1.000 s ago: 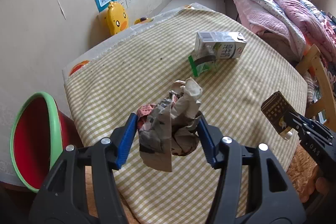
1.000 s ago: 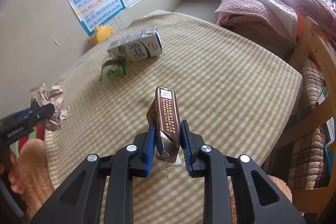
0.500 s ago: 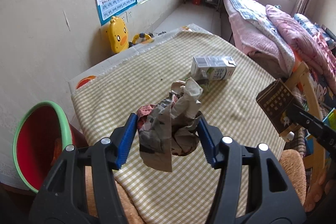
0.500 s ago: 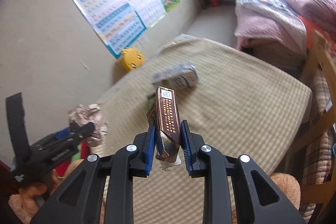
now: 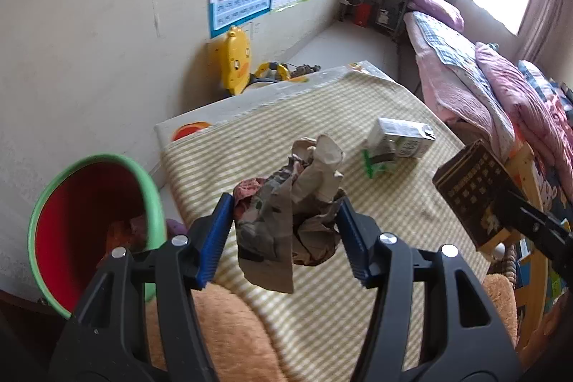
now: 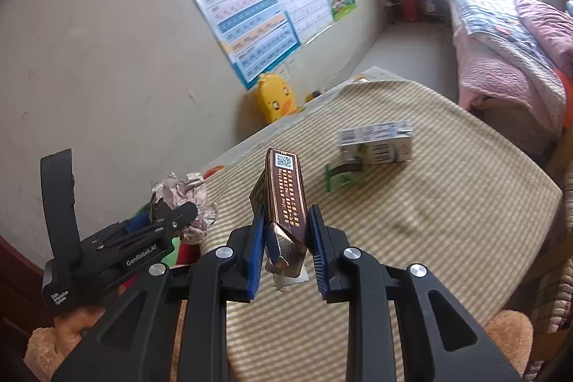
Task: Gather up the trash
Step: 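Lift the crumpled paper and brown box and carry both to the bucket, then open the left gripper to drop the paper while the right drops the box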
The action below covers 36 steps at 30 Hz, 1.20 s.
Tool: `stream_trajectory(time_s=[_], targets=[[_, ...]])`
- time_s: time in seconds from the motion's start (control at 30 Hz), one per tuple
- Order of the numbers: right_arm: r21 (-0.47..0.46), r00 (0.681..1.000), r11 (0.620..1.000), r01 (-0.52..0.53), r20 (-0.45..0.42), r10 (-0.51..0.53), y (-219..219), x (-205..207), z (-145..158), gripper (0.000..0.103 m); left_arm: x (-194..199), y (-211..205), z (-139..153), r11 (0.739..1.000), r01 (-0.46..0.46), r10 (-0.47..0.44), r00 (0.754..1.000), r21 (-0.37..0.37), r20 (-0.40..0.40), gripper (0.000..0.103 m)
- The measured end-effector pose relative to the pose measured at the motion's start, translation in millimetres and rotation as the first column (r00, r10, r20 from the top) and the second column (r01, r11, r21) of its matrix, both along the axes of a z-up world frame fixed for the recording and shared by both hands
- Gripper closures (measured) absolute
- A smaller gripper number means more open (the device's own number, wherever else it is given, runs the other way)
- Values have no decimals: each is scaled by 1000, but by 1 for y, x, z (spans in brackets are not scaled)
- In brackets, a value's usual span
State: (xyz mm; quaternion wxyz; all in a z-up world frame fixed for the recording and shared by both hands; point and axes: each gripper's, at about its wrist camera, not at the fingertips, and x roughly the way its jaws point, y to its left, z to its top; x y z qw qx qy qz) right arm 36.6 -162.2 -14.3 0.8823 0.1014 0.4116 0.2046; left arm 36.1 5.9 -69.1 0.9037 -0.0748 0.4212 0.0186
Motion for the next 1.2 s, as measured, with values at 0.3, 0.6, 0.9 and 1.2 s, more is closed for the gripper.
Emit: stream_trajectory(time_s=[0.3, 0.6, 0.9, 1.2], targets=[[-27, 992, 992, -124, -1, 124, 60, 4, 3, 80, -15, 63, -3, 992, -123, 124, 992, -23, 11, 48], [-37, 964, 964, -265, -42, 263, 132, 8, -9, 80, -40, 138, -22, 959, -281, 281, 960, -18, -21, 48], [4, 922, 926, -378, -91, 377, 218, 26, -10, 80, -61, 187, -47, 916, -400, 400, 913, 12, -80, 48], [-24, 882, 887, -462, -122, 456, 282, 32, -24, 75, -77, 220, -67, 878, -477, 476, 869, 25, -131, 44]])
